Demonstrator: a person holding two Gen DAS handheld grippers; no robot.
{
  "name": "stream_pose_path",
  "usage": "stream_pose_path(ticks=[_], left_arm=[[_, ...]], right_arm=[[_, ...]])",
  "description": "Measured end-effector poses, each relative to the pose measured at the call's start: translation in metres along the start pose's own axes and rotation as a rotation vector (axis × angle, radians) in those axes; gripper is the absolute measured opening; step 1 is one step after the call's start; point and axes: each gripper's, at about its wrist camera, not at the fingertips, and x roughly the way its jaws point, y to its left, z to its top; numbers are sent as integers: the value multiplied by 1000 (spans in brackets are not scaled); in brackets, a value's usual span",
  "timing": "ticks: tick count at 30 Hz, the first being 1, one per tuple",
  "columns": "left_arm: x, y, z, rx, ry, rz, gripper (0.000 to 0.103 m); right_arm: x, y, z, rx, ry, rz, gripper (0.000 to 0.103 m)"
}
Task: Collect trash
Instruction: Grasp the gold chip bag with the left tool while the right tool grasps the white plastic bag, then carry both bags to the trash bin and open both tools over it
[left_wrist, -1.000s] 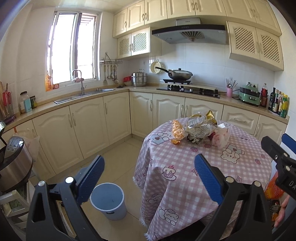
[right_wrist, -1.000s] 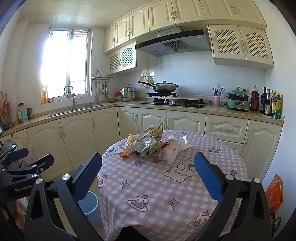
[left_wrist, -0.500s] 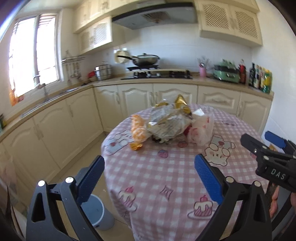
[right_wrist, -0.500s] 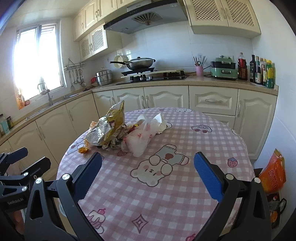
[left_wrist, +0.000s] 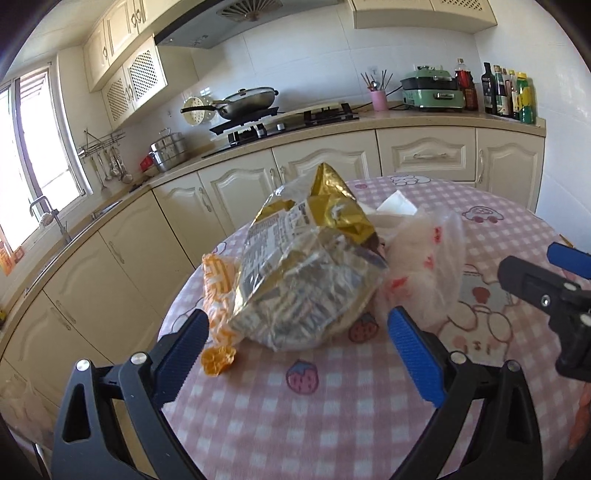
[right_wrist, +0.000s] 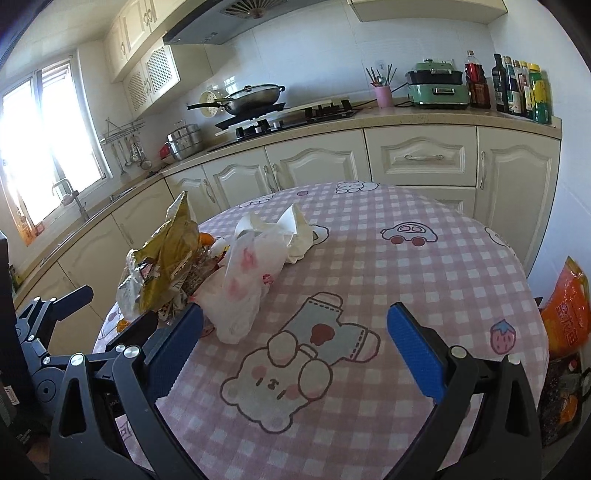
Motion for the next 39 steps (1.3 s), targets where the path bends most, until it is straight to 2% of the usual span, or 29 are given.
stream_pose_path(ticks=[3, 7, 8, 9, 10, 12, 15, 17, 19, 24, 27, 31, 35, 39], left_arm=[[15, 1, 8, 7, 2, -5, 72], [24, 2, 11, 18, -2, -40, 58], [23, 3, 10, 13, -10, -61, 45], [22, 5, 11, -1, -18, -87, 22], [19, 8, 11, -18, -30, -97, 20], [13, 13, 10, -48, -56, -127, 11], [3, 23, 9, -96, -91, -171, 5], [-3, 29, 7, -133, -111, -200, 4], [-11, 35, 6, -159, -130, -211, 4], [-38, 52, 1, -233, -188, -237, 4], [-53, 65, -3, -272, -219, -224, 4], [-76, 88, -12, -330, -249, -215, 4], [-100, 118, -32, -396, -270, -177, 4], [-121, 152, -60, -449, -269, -107, 4]], right_arm=[[10, 0, 6, 16, 12, 18, 96], [20, 5, 14, 45, 17, 53, 96], [22, 6, 15, 53, 20, 58, 96], [26, 8, 17, 58, 32, 65, 96], [29, 10, 18, 64, 41, 79, 96], [38, 13, 20, 72, 61, 91, 96], [50, 18, 23, 88, 86, 118, 94], [56, 22, 24, 83, 112, 125, 76], [62, 25, 22, 68, 135, 113, 37], [41, 27, 22, 53, 63, 114, 3], [18, 32, 27, 26, -6, 94, 2], [-12, 45, 35, -1, -73, 121, 2], [-39, 80, 36, -63, -110, 193, 2], [-51, 128, 28, -134, -97, 303, 2]])
